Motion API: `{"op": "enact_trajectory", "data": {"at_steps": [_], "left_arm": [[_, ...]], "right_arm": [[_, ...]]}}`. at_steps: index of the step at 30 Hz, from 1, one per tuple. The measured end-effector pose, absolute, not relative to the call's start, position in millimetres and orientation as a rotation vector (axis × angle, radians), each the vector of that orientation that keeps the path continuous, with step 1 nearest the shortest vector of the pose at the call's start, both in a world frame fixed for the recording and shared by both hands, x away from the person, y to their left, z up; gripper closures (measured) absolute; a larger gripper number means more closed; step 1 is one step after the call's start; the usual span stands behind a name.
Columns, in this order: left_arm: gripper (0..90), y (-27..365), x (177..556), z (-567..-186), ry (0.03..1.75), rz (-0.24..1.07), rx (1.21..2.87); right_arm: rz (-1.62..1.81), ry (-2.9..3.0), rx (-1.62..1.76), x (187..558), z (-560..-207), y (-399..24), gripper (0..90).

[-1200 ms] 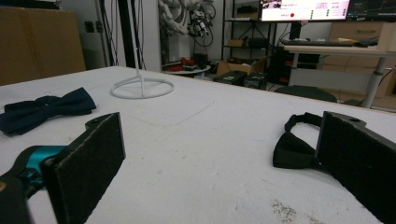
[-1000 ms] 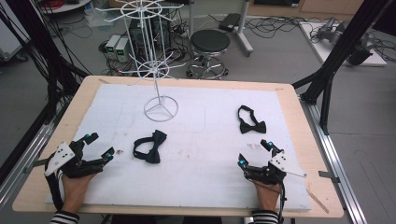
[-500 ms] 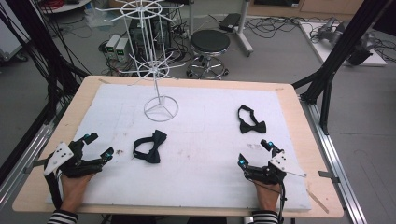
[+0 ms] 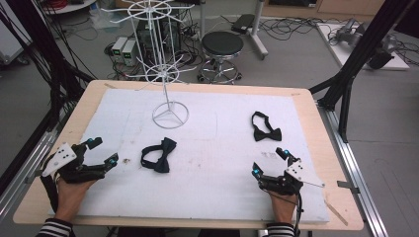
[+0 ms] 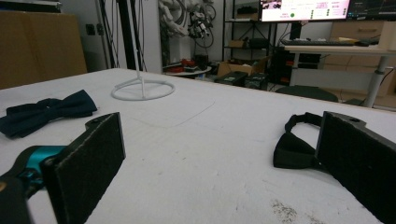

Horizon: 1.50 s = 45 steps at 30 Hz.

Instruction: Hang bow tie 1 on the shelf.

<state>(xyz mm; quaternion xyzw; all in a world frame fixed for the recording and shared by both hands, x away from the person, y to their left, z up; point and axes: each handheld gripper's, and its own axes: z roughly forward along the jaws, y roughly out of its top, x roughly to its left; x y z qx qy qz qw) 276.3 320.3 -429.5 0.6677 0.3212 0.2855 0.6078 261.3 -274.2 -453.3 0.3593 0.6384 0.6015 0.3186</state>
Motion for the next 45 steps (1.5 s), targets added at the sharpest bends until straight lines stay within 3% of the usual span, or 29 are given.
{"op": "enact_trajectory", "data": {"at_steps": [22, 45], "left_arm": [[13.9, 283.3, 296.8, -373.7, 0.651, 0.602, 1.742], [14.2, 234.7, 319.5, -366.9, 0.689, 0.54, 1.988]], "right_arm": [[1.582, 1.679, 0.945, 261.0, -453.3, -273.9, 0.7], [1.59, 1.67, 0.943, 261.2, -453.5, -274.9, 0.7]]}}
